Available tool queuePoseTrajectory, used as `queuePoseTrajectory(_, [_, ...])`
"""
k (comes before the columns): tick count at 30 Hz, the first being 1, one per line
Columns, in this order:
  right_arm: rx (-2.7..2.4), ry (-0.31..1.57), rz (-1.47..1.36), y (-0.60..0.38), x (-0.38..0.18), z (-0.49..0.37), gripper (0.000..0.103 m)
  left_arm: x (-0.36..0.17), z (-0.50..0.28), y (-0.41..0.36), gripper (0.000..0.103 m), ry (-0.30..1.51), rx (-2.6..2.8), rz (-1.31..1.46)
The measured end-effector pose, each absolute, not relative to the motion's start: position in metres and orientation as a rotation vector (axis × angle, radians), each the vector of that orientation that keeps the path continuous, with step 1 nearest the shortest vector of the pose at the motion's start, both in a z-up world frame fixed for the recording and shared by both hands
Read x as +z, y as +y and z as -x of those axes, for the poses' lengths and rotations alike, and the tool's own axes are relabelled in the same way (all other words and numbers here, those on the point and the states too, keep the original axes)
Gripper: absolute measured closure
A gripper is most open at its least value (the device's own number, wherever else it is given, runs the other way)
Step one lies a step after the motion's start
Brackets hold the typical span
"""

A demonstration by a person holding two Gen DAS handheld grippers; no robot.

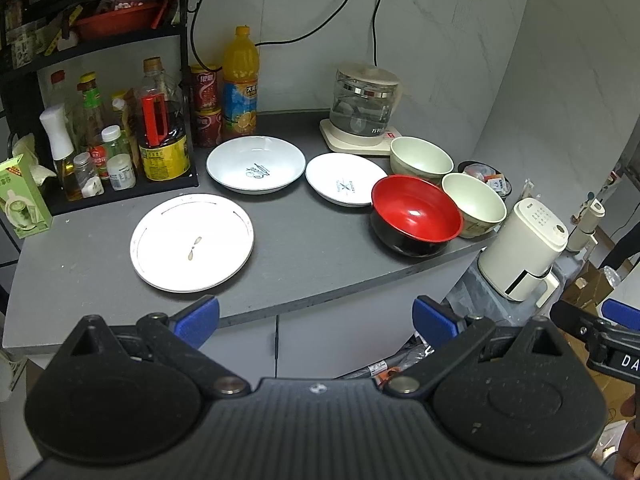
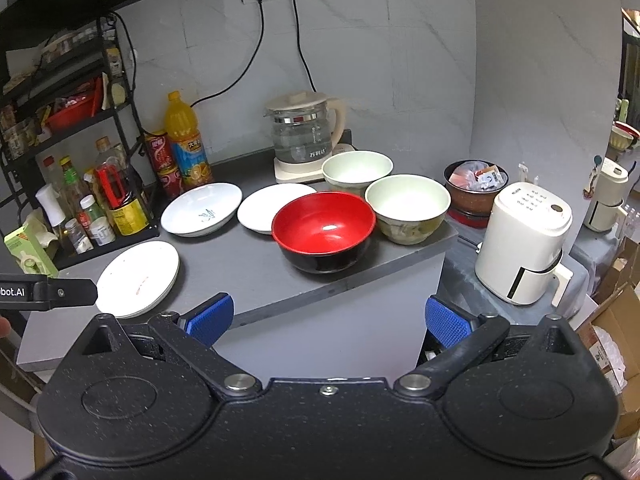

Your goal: Organize plates and bowls

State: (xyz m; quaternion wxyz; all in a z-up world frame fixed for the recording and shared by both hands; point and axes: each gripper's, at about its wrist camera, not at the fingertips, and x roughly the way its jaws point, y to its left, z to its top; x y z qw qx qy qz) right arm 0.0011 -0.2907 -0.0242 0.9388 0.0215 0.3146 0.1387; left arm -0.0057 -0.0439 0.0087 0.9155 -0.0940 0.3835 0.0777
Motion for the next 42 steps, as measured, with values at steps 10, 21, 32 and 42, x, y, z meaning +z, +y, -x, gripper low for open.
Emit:
queuePoseTrajectory(10, [0.279, 0.666, -0.057, -0.290, -0.028, -0.030, 0.000, 0.000, -0.029, -0.046, 0.001, 0.834, 0.147, 0.200])
queuePoseTrajectory(21, [0.275, 0.684, -0.050, -0.280, -0.034, -0.090, 0.000, -0.013, -0.095, -0.034, 0.001, 0.855, 0.133, 0.201])
queuePoseTrajectory(32, [0.193, 0.746, -0.077, -0.269, -0.043, -0.147, 0.000, -0.019, -0.176, -0.015, 0.002, 0.880, 0.089, 0.184])
queuePoseTrajectory(42, [0.100, 0.812, -0.106, -0.258, -0.052, -0.178, 0.000, -0.033, -0.224, -0.006, 0.003, 0.956, -0.002, 0.125])
